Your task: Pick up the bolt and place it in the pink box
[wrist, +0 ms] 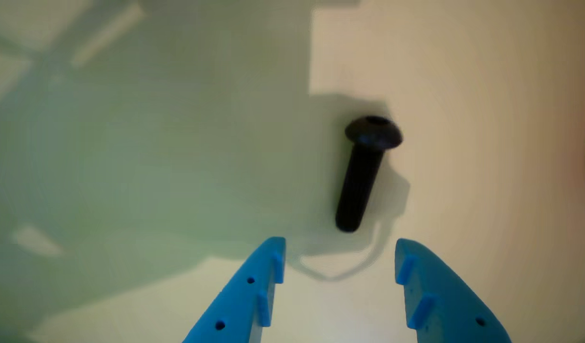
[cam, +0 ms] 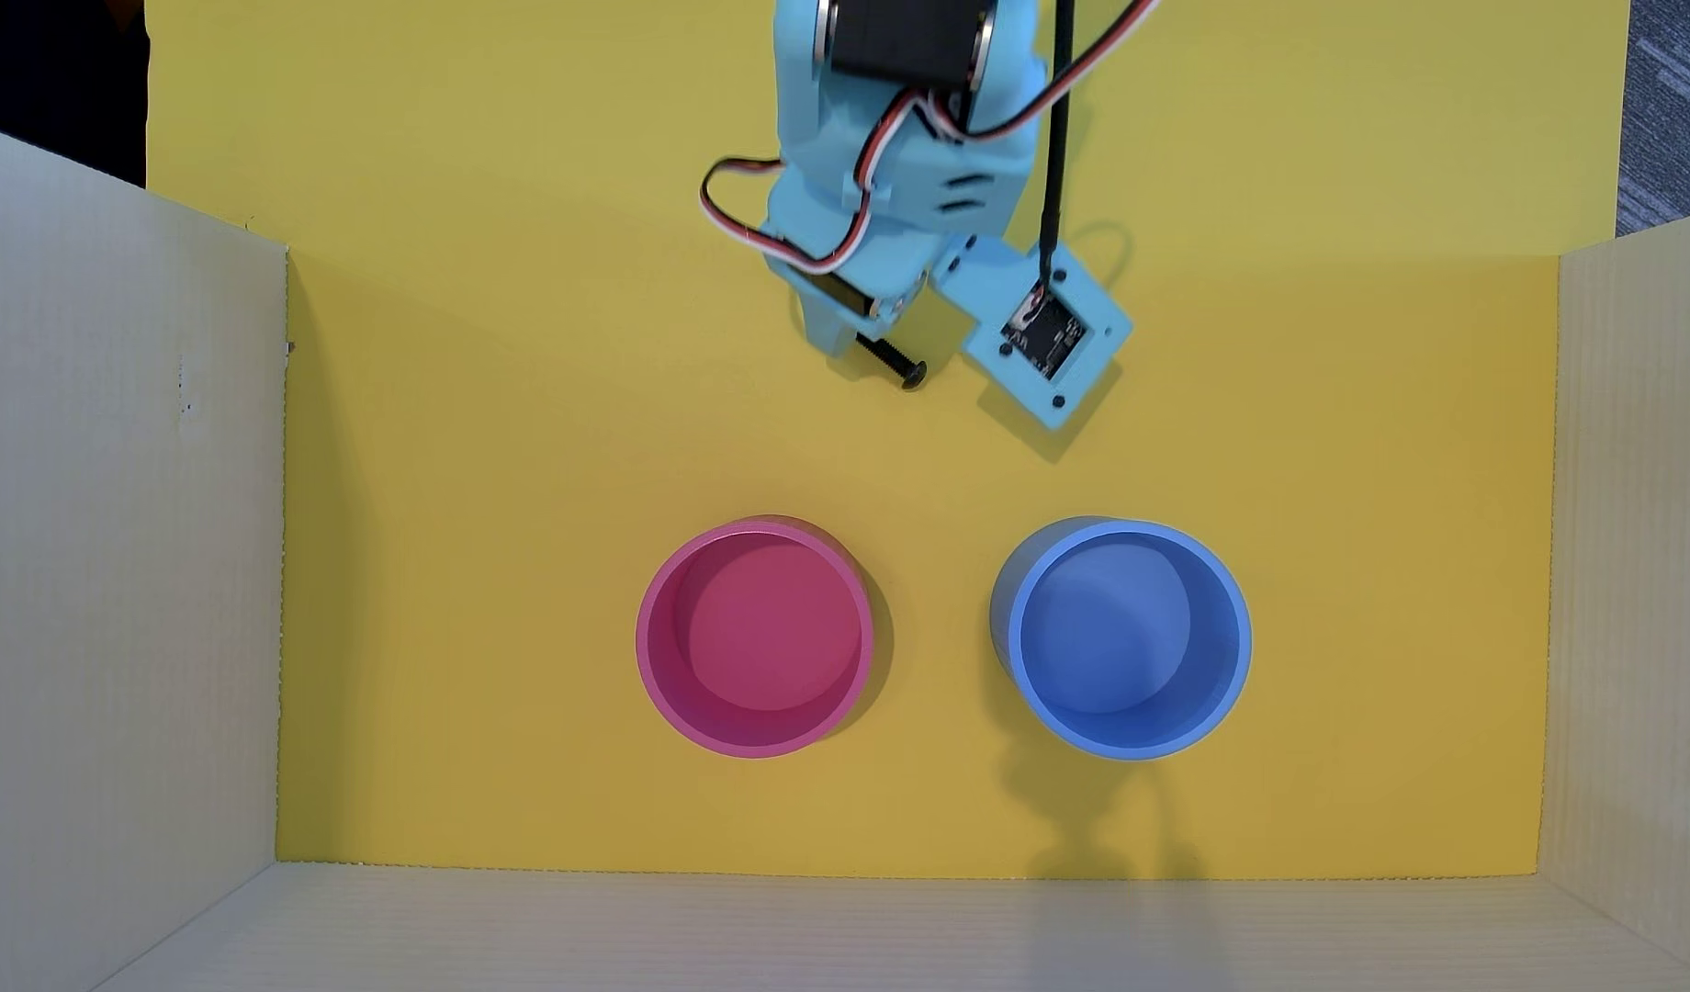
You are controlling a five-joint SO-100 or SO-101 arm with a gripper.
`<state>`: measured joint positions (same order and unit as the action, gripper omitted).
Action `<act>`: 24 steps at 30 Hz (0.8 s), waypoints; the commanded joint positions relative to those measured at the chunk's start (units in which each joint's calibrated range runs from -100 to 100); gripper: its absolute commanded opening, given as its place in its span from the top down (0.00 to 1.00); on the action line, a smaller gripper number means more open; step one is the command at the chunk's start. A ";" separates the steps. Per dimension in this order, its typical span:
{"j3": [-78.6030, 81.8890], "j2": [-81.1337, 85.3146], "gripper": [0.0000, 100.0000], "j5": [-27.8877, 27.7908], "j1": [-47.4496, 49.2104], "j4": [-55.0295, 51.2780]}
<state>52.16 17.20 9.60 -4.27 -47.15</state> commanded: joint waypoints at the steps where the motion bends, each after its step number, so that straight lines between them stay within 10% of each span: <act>1: -0.38 -0.62 0.83 0.17 0.29 2.41; 24: -0.92 -2.30 0.83 -0.45 1.17 3.95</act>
<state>52.16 15.93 9.35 -3.03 -43.47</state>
